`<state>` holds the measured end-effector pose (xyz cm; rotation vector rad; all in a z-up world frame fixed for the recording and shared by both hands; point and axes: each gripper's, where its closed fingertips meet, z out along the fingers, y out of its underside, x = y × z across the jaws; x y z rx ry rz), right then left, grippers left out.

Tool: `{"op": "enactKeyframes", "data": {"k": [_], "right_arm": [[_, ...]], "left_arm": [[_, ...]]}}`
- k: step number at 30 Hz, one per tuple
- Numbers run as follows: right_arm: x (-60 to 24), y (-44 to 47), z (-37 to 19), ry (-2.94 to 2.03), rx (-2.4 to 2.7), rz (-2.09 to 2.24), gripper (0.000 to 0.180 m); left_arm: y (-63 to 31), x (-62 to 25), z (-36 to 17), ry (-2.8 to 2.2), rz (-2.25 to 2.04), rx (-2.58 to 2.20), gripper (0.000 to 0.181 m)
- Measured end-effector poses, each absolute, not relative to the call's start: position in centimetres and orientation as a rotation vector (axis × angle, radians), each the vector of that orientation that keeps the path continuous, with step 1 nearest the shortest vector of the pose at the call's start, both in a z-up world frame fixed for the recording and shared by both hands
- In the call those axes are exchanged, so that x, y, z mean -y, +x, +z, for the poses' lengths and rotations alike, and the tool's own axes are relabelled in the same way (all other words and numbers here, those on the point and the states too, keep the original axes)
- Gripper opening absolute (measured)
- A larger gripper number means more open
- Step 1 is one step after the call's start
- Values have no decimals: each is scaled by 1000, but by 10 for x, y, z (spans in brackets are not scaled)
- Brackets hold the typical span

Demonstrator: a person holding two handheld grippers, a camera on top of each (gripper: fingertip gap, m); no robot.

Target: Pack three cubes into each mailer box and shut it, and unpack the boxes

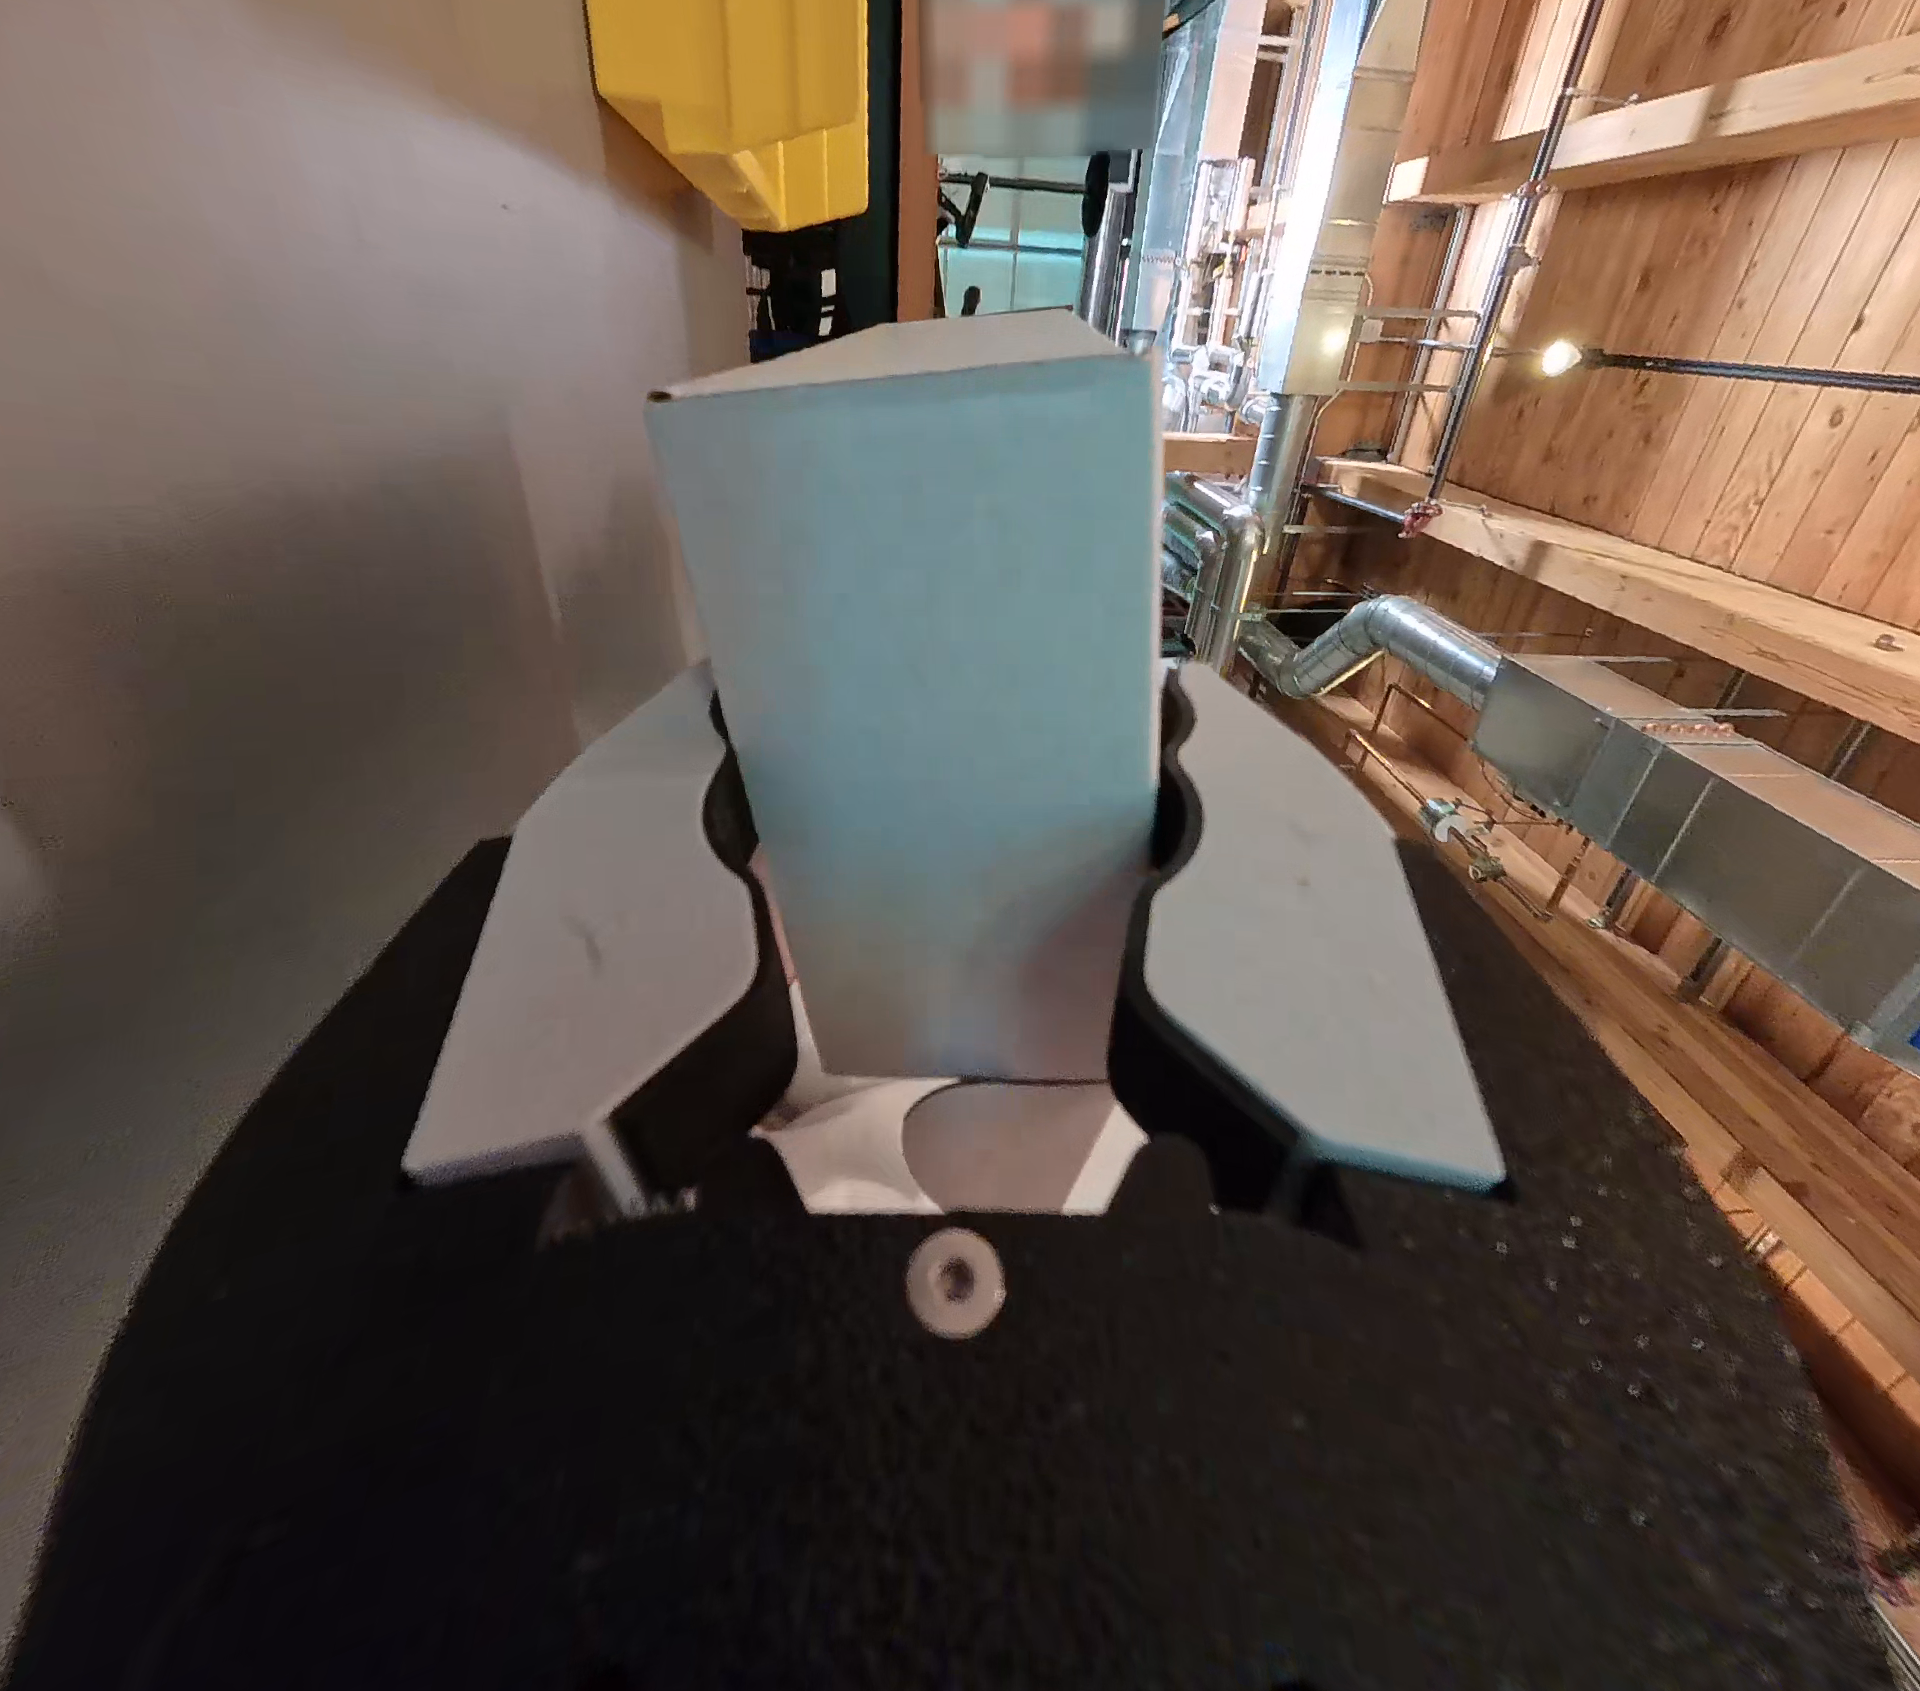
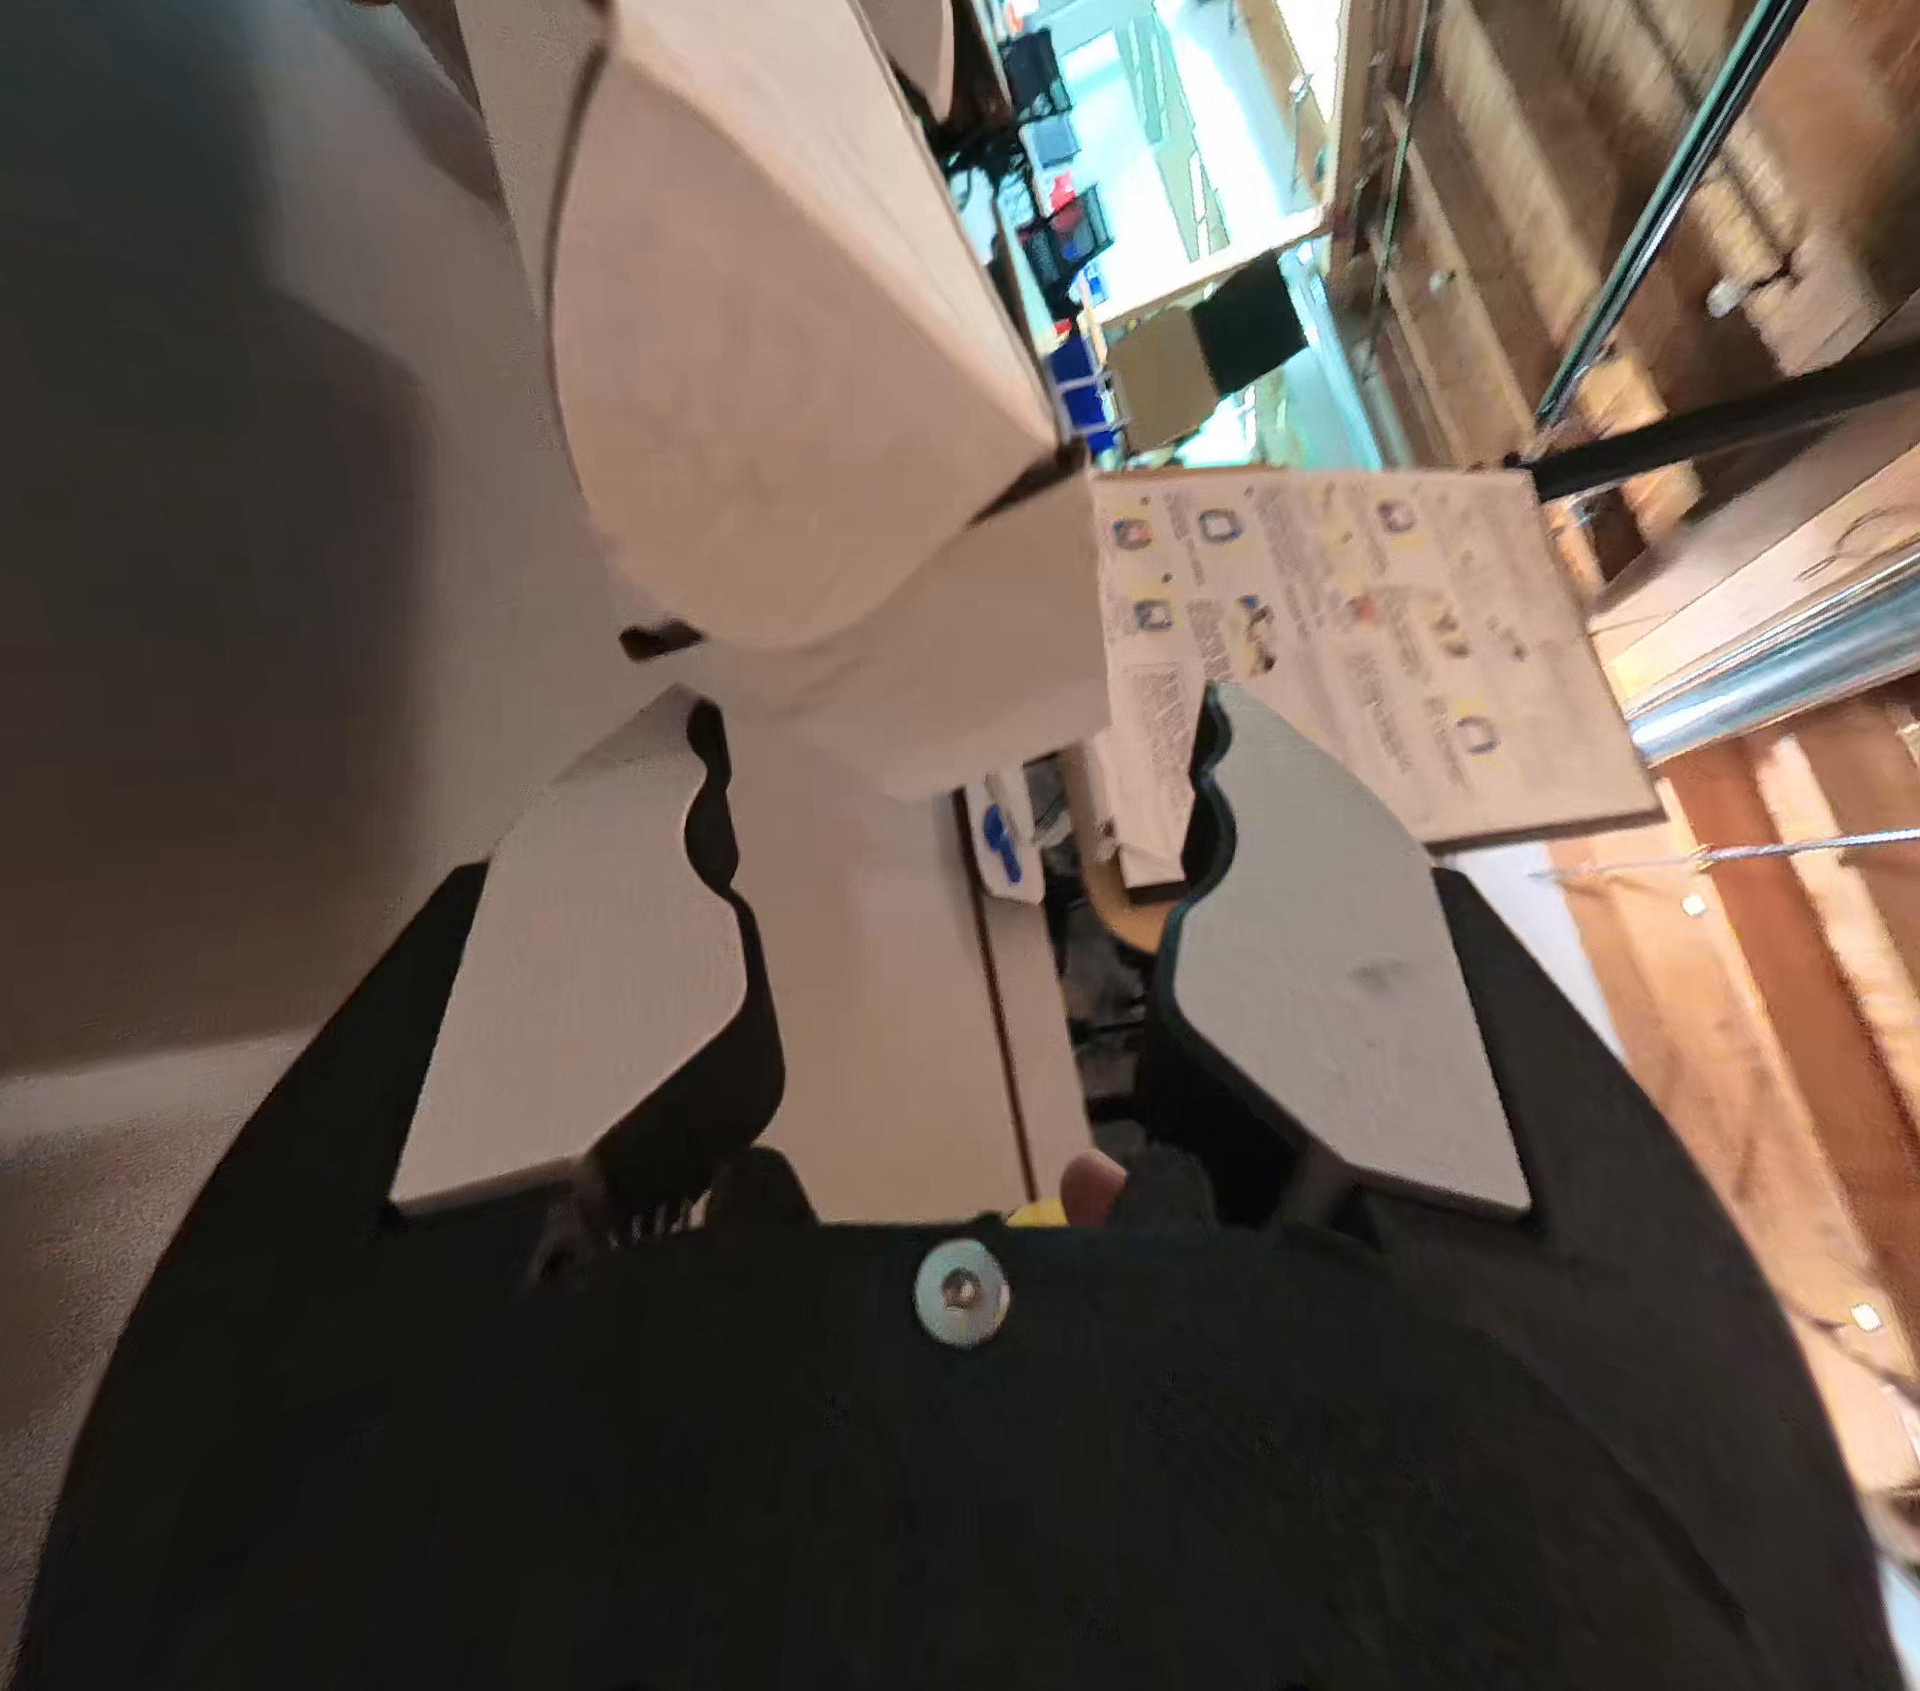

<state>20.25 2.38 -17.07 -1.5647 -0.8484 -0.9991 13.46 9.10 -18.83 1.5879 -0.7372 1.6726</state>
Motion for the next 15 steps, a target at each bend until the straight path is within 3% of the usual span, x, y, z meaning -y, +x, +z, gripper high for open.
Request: {"op": "enactKeyframes", "data": {"k": [1, 10, 15], "right_arm": [[-27, 196, -167, -1528, 866, -1013, 84], [-43, 162, -167, -1523, 1023, -1052, 76], [-46, 153, -164, -1587, 845, -765, 74]], "left_arm": [[133, -90, -188, 1579, 1661, 746, 74], [117, -92, -182, 1496, 1588, 846, 75], [118, -97, -172, 1487, 1735, 944, 107]]}}
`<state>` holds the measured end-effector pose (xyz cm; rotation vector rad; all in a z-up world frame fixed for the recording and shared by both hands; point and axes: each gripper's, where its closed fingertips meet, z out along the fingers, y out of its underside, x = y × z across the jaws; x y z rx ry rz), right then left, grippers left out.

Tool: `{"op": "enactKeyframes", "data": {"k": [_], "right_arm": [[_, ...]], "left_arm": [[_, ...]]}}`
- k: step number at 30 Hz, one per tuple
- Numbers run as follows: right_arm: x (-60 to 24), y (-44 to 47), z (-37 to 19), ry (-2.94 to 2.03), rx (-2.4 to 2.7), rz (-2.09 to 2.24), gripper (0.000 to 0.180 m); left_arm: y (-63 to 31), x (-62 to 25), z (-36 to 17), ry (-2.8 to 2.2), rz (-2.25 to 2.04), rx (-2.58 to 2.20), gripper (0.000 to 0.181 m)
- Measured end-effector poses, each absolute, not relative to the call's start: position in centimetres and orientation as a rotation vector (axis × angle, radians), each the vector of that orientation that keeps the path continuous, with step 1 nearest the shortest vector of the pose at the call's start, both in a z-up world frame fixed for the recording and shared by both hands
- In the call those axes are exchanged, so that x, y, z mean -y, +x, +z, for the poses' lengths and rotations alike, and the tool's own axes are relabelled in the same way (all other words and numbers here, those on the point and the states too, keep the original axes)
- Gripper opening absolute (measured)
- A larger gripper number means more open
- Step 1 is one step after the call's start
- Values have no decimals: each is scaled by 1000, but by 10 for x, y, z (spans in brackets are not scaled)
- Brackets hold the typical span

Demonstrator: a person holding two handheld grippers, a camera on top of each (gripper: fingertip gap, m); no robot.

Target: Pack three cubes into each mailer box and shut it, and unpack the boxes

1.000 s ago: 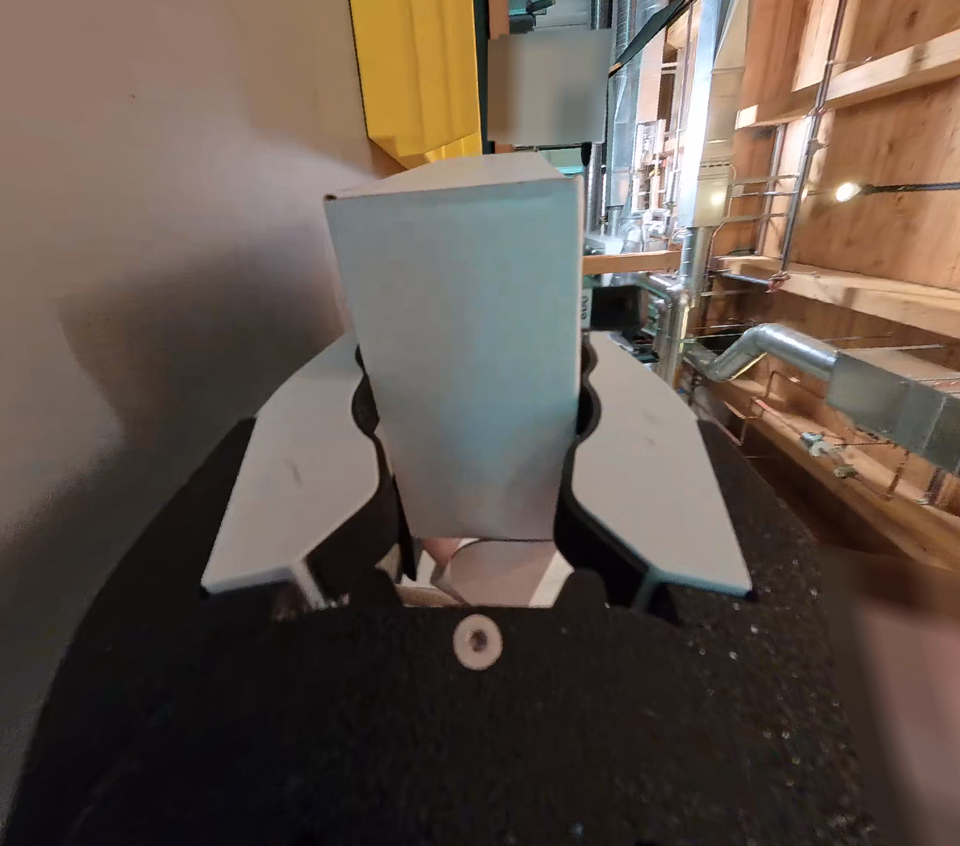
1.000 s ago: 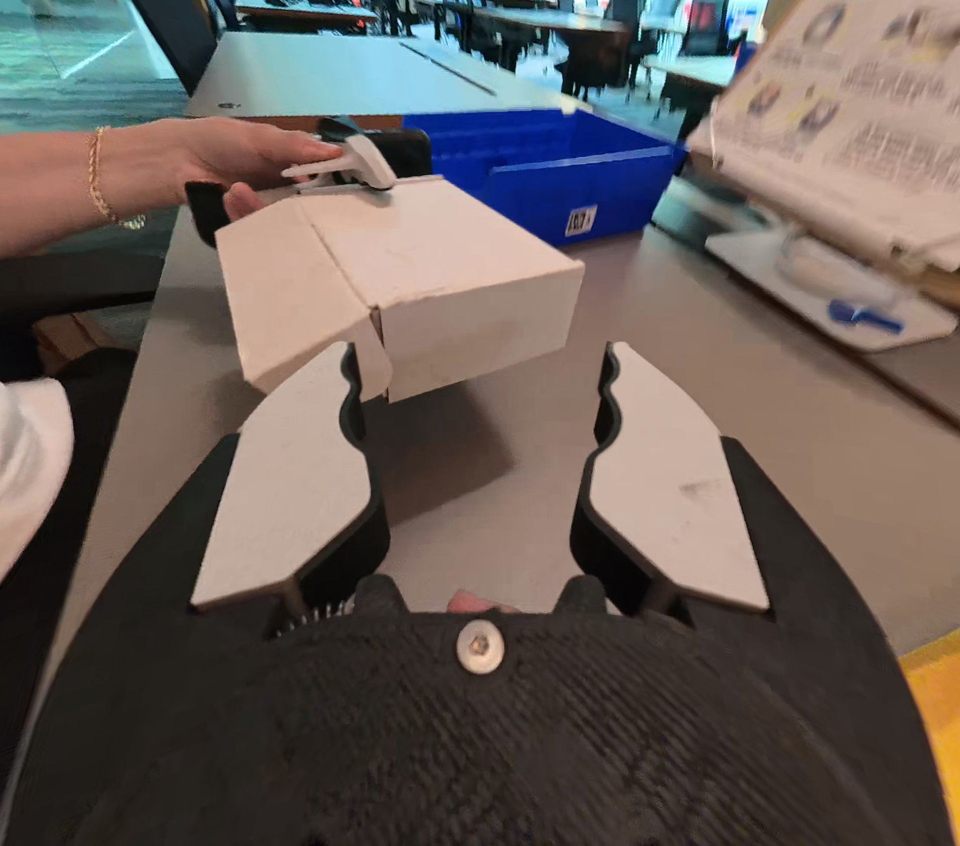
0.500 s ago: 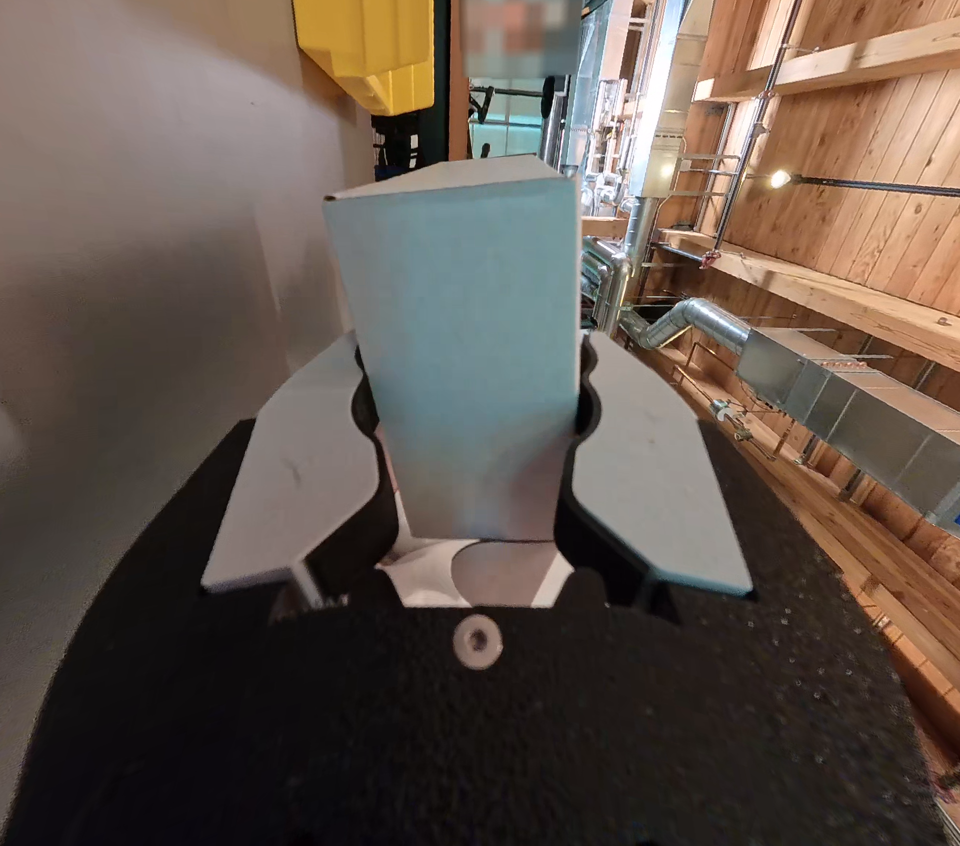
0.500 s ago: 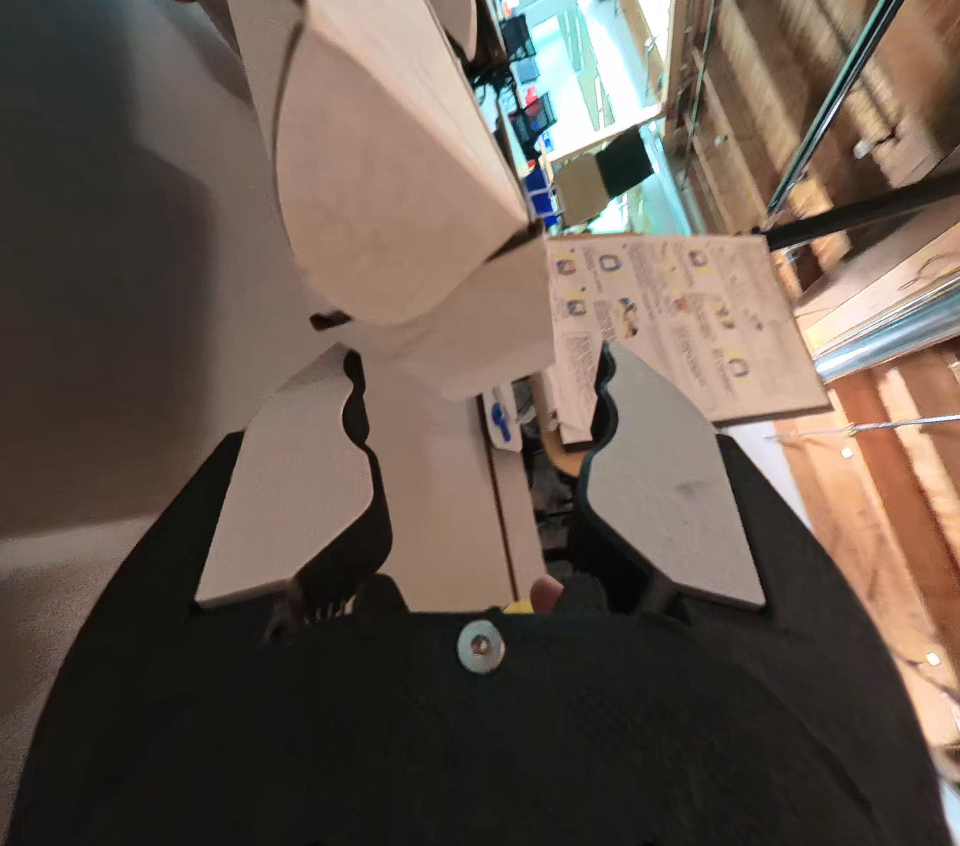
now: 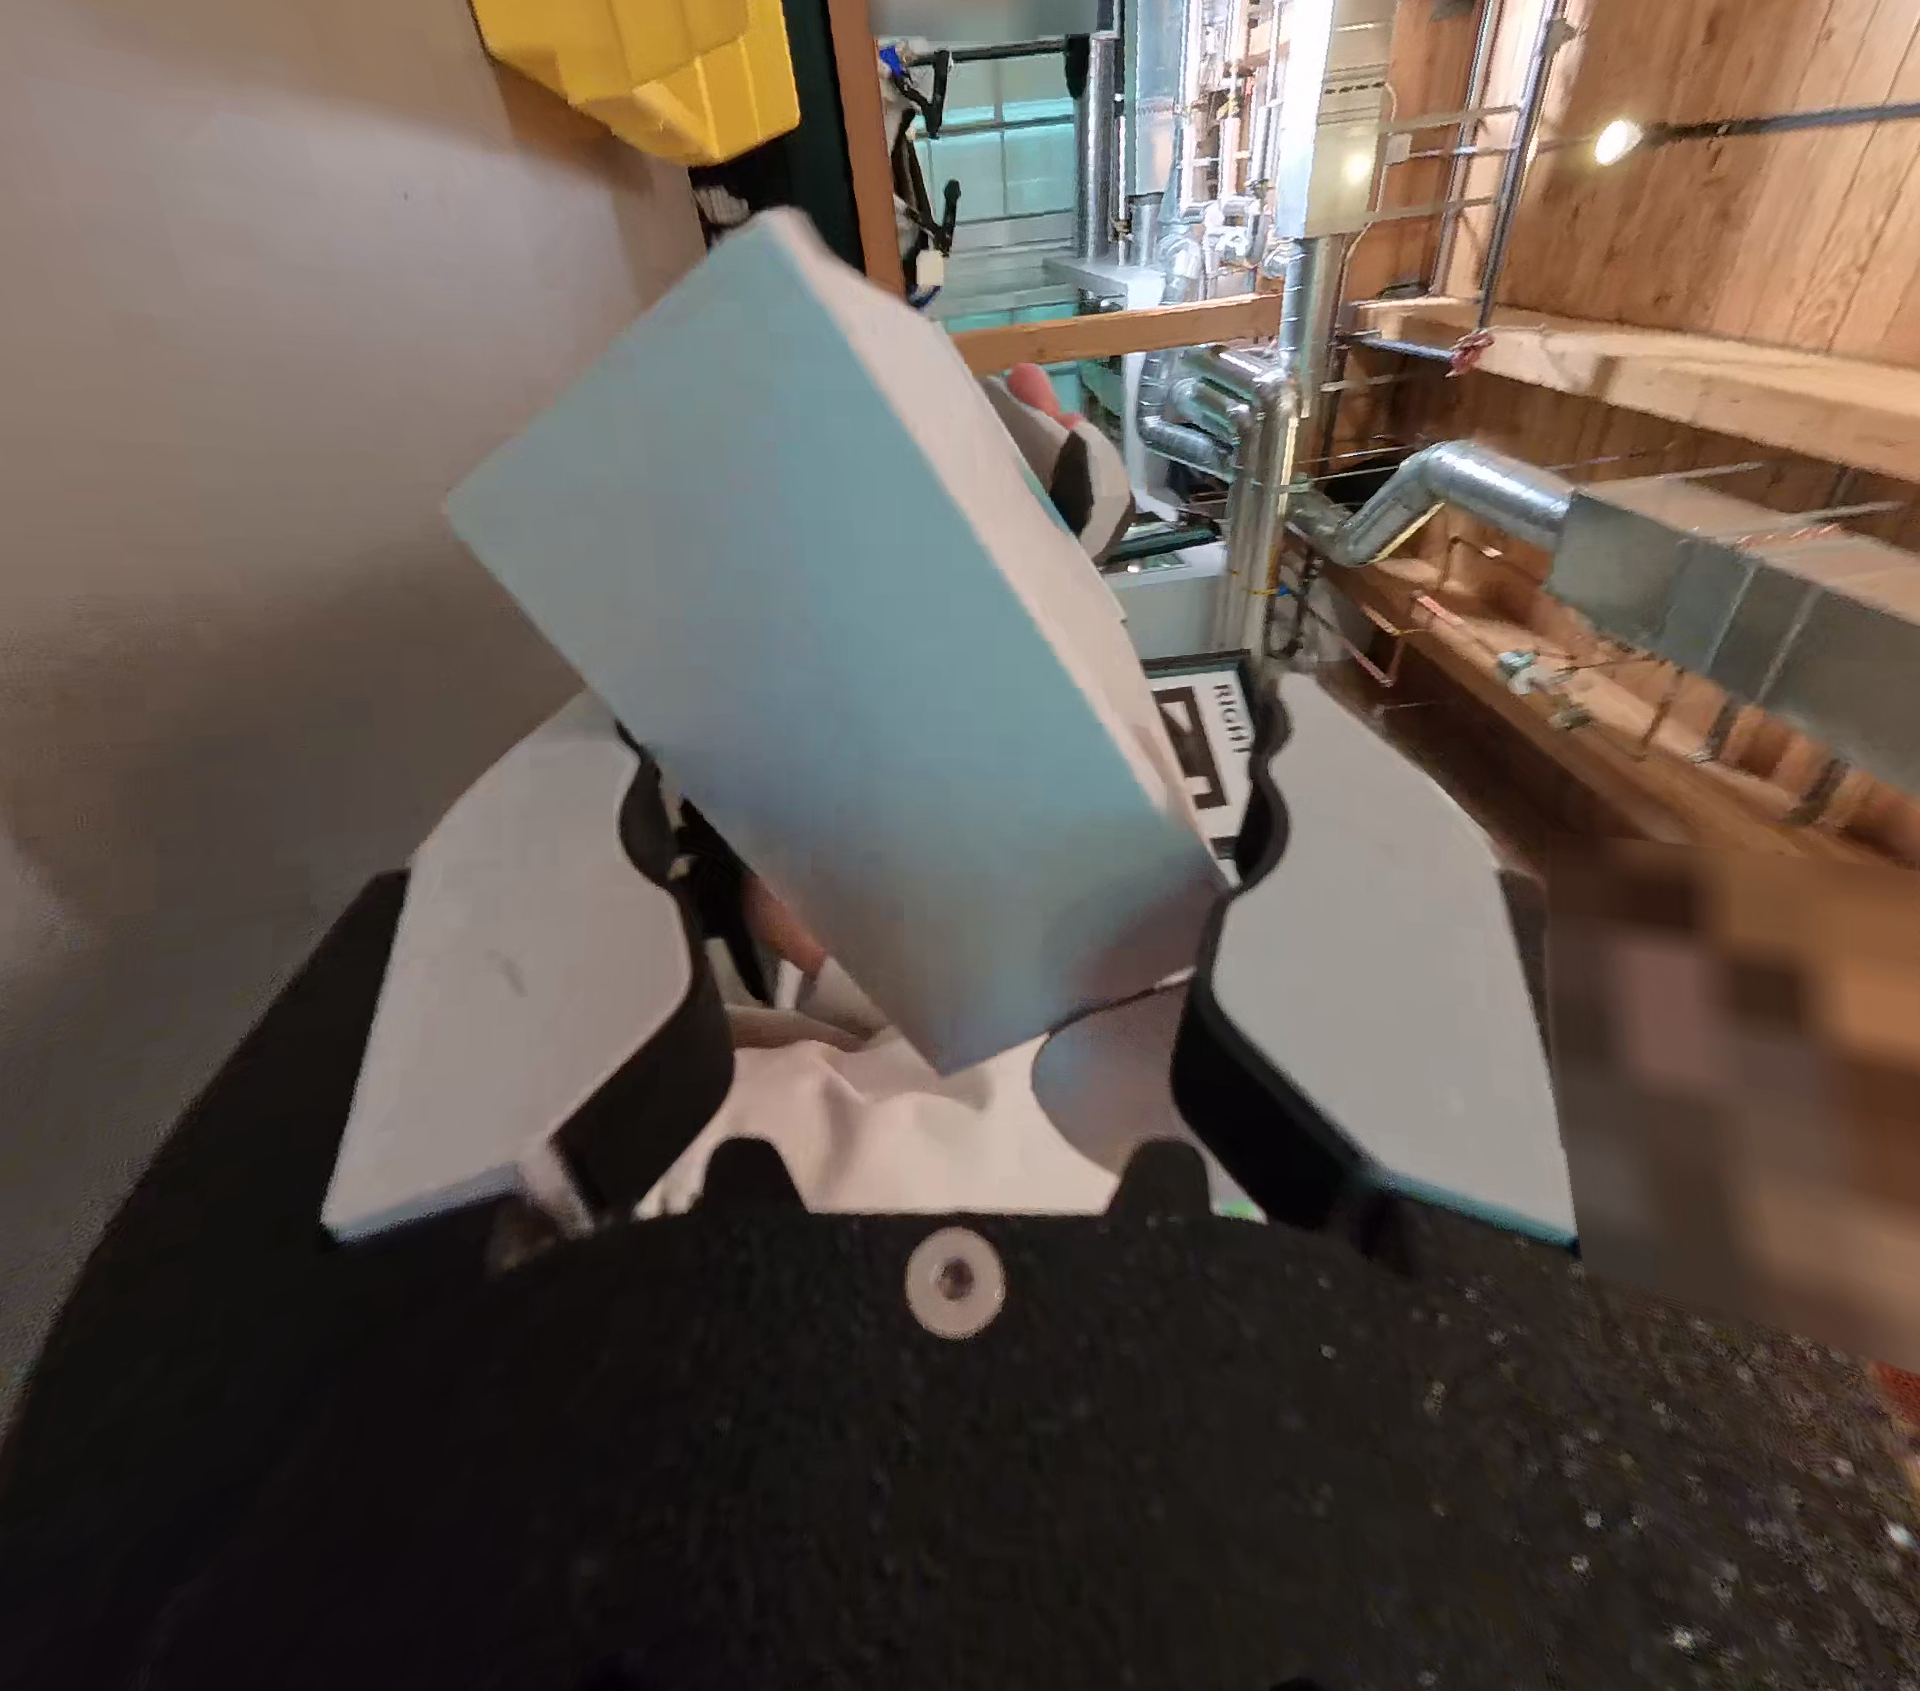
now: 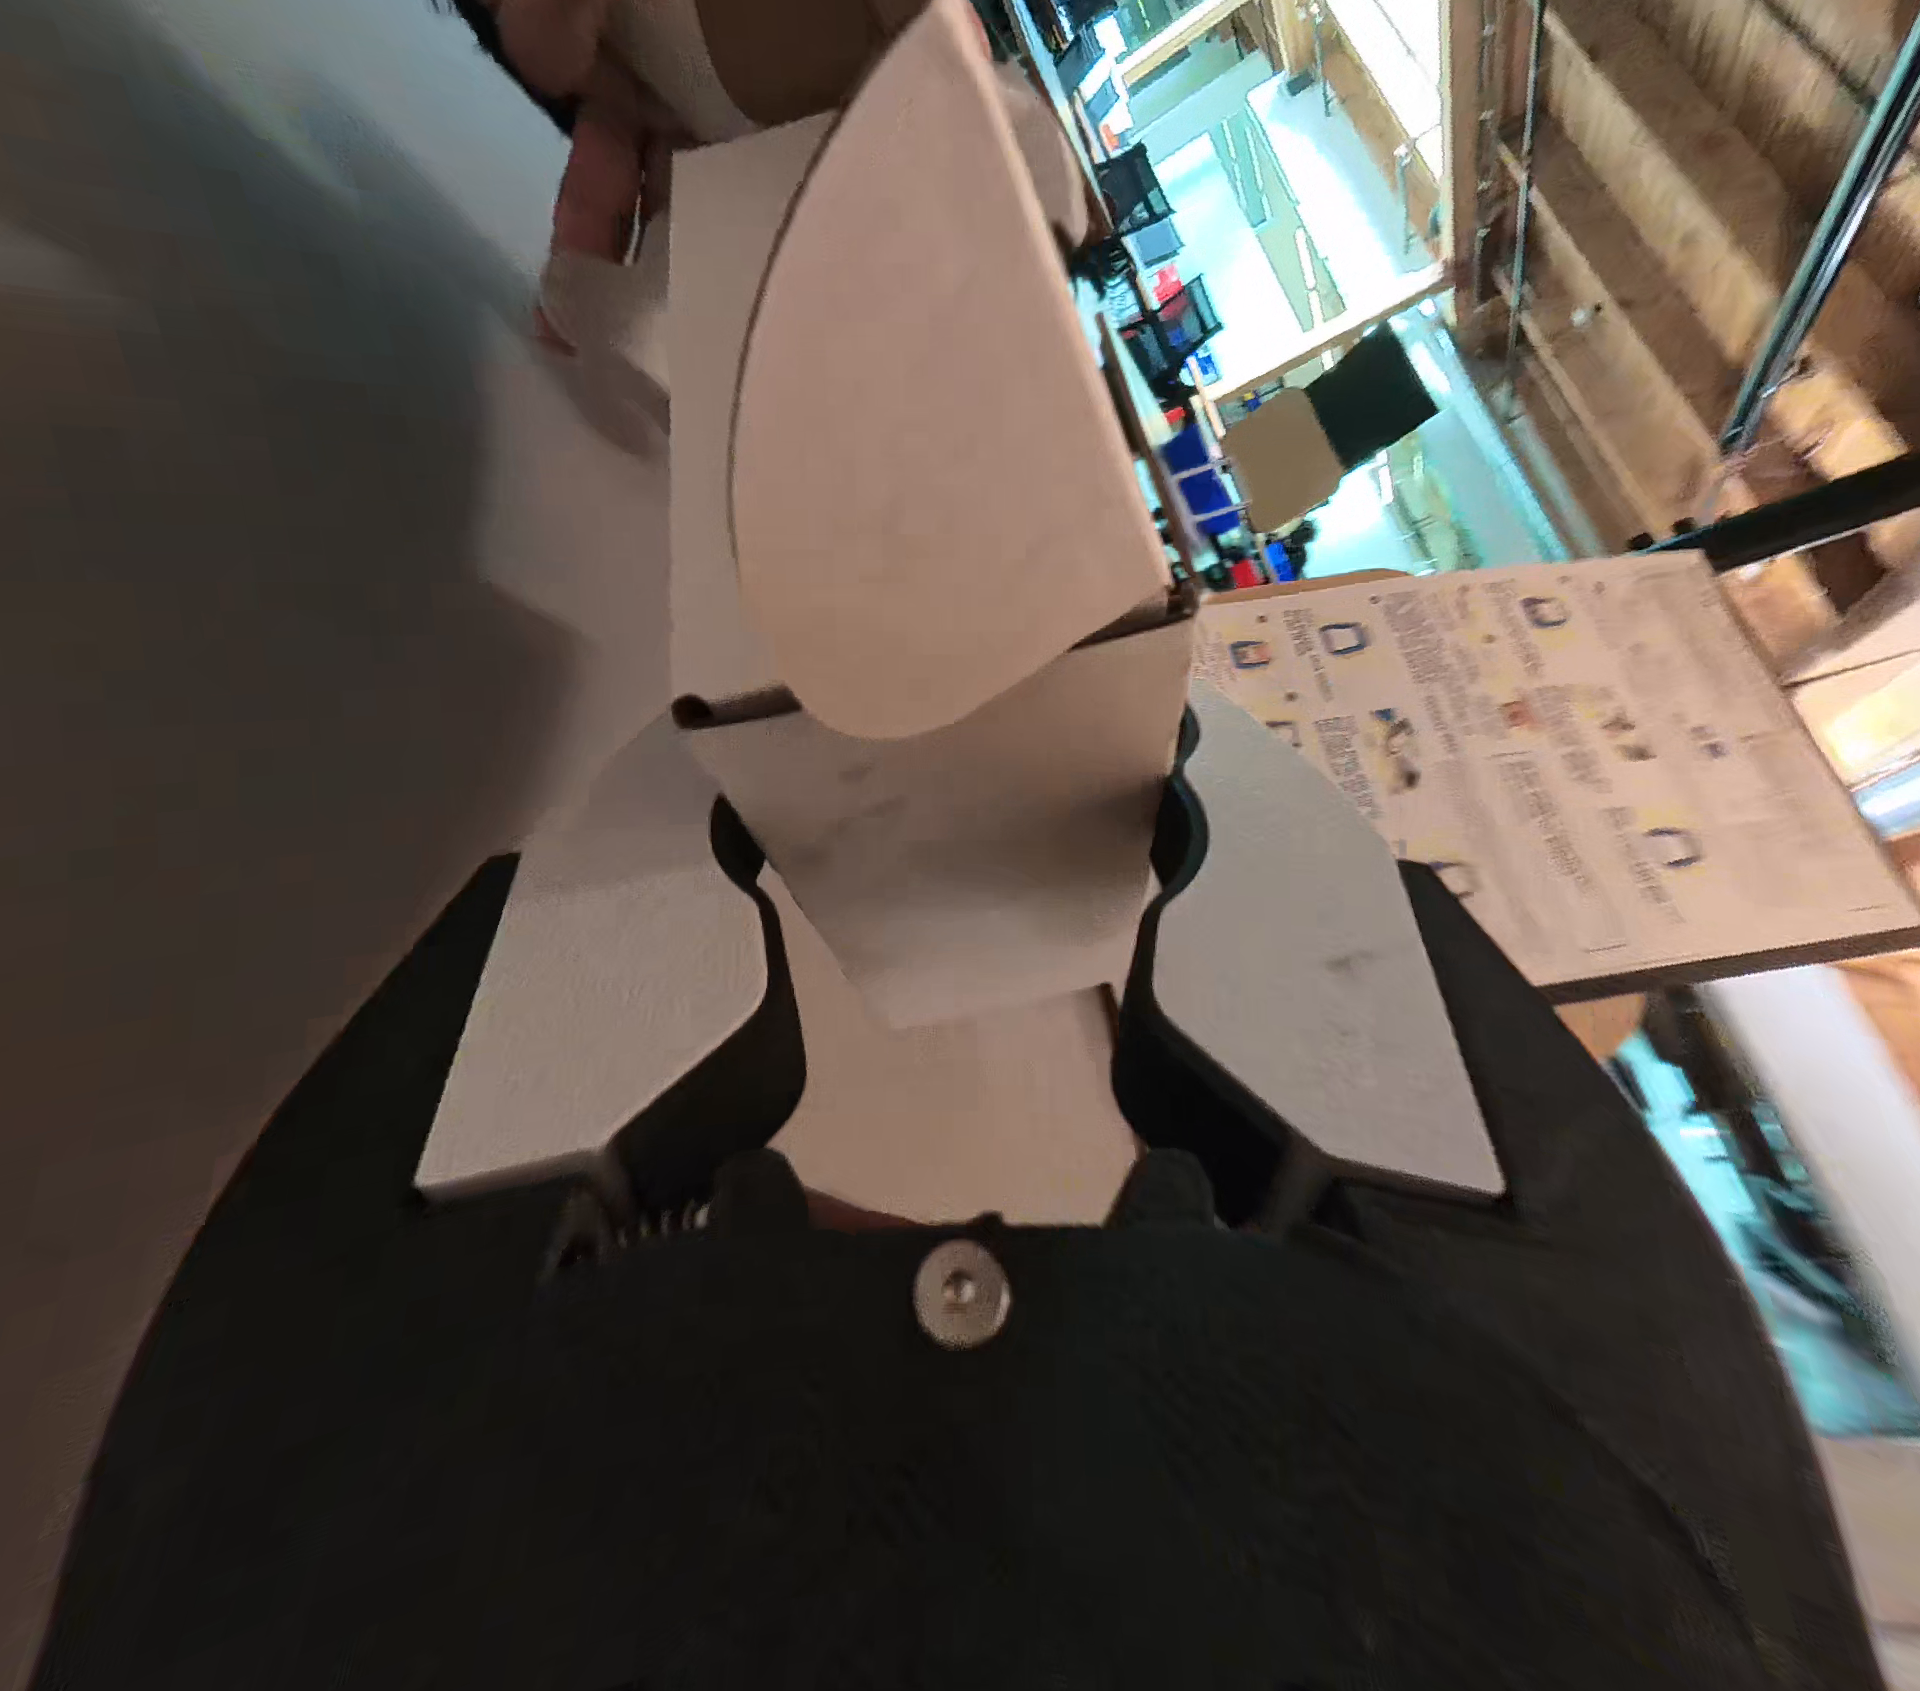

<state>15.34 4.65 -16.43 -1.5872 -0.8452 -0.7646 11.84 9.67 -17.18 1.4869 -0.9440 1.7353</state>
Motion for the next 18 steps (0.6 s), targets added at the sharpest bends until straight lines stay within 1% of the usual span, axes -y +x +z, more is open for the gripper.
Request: {"op": "enactKeyframes", "data": {"k": [1, 4, 8, 11, 14, 15, 16, 18], "right_arm": [[-45, 155, -165, -1609, 819, -724, 74], [-40, 165, -167, -1674, 686, -570, 74], [-37, 181, -200, -1787, 600, -401, 74], [-36, 182, -209, -1763, 558, -285, 74], [-27, 191, -200, -1701, 535, -291, 73], [-24, 199, -201, -1730, 505, -297, 73], [-22, 205, -202, -1747, 464, -293, 73], [-19, 214, -205, -1750, 400, -248, 73]], "left_arm": [[118, -97, -169, 1483, 1763, 979, 113], [111, -93, -163, 1452, 1788, 1074, 121], [108, -84, -176, 1535, 1690, 1120, 126], [105, -83, -171, 1470, 1710, 1005, 127], [106, -102, -155, 1331, 1814, 720, 123], [106, -110, -152, 1302, 1859, 675, 118], [107, -117, -151, 1301, 1905, 666, 113], [107, -125, -151, 1326, 1975, 706, 111]]}}
